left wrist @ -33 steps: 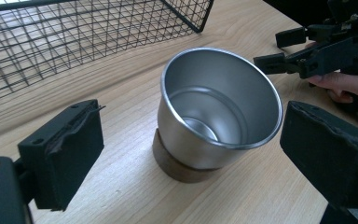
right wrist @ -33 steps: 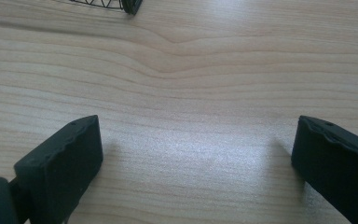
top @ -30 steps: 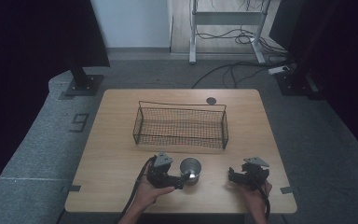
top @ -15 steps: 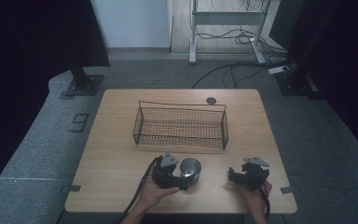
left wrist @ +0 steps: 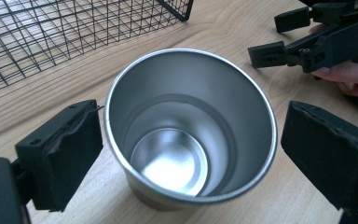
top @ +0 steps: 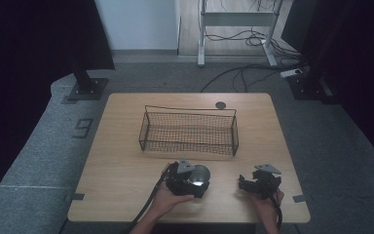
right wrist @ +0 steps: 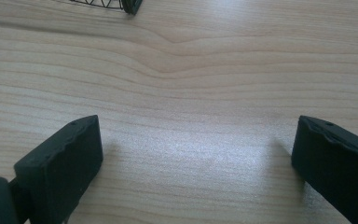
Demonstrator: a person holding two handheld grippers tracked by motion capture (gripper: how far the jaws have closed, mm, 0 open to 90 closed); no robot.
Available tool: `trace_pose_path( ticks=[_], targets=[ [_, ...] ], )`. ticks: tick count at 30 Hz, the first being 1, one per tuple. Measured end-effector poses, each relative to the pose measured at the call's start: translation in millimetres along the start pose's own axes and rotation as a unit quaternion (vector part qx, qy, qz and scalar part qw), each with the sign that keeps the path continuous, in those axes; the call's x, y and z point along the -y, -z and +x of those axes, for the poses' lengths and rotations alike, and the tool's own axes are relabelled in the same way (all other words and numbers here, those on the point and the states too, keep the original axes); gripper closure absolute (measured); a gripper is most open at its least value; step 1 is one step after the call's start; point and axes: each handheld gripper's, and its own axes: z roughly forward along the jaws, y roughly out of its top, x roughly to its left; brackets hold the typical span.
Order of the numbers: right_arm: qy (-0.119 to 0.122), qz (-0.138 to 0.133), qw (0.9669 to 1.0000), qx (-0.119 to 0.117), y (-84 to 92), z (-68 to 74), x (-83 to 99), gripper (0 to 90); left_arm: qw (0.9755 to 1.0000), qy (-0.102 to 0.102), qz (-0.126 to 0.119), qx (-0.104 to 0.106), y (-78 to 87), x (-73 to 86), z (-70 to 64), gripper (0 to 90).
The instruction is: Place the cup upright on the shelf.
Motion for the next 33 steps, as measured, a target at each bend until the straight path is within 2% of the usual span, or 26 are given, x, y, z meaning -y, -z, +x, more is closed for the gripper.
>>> trace_pose_path(
  ticks=[5,7,10,17,22,29,33],
  targets=[
    [0.0,0.0,1.0,0.0,0.0,0.0,0.0,1.9,1.0,-0.006,0.003,-0.004,-8.3,-0.2,-3.5,7.2],
    [0.0,0.0,1.0,0.0,0.0,0.0,0.0,1.9,0.9998,-0.015,-0.001,-0.014,-10.2,0.8,-4.9,10.0],
    [0.0,0.0,1.0,0.0,0.0,0.0,0.0,1.9,0.9997,-0.014,-0.004,-0.019,-12.3,1.6,-4.7,12.8],
    [0.0,0.0,1.0,0.0,0.0,0.0,0.0,1.9,0.9998,-0.009,0.007,-0.015,-18.9,4.1,-3.1,12.4],
    [0.0,0.0,1.0,0.0,0.0,0.0,0.0,1.9,0.9998,-0.012,0.001,-0.014,-19.4,6.0,-2.5,13.1],
    [0.0,0.0,1.0,0.0,0.0,0.0,0.0,1.9,0.9995,-0.028,-0.005,-0.015,-16.8,7.7,-2.8,14.5],
    [0.0,0.0,1.0,0.0,0.0,0.0,0.0,1.9,0.9997,-0.023,-0.007,-0.01,-14.5,8.1,-1.1,14.8]
  ],
)
